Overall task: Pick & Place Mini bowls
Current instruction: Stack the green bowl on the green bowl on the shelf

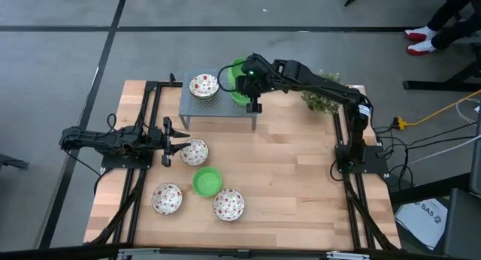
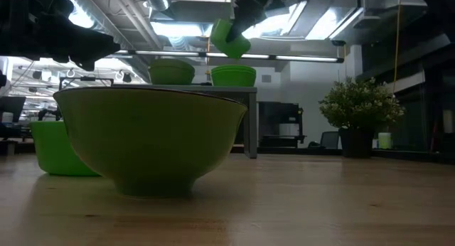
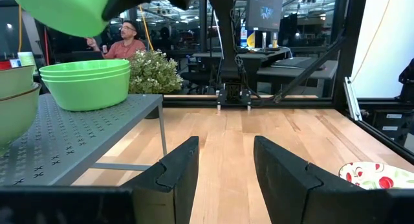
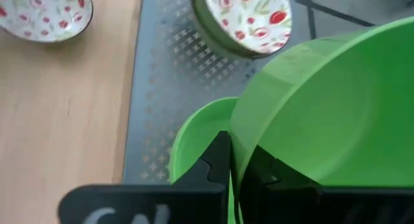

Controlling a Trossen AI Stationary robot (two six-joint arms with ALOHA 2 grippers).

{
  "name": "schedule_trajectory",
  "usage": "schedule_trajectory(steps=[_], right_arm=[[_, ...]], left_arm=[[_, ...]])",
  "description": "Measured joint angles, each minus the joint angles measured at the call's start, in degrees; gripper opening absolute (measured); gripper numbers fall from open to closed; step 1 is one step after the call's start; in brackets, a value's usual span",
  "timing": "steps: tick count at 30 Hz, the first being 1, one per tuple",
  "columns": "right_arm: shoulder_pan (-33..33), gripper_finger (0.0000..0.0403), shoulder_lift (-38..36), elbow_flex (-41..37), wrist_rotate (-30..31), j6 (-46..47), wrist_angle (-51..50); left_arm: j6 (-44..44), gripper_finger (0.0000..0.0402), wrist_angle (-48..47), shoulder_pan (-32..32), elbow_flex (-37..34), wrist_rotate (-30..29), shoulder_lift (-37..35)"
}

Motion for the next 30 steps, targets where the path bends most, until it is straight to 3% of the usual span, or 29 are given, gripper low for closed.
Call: schedule_trajectory(steps=[18, 30], right_arm=[[0.0, 0.002, 3.5, 0.0, -0.9, -3.1, -6.6], [0.0, 0.0102, 3.6, 0.0, 4.3, -1.2, -8.1]], left_arm=[[0.0, 0.0143, 0.0, 0.0, 0.0, 0.0, 0.0], [0.0, 0.0143, 0.0, 0.0, 0.0, 0.0, 0.0]])
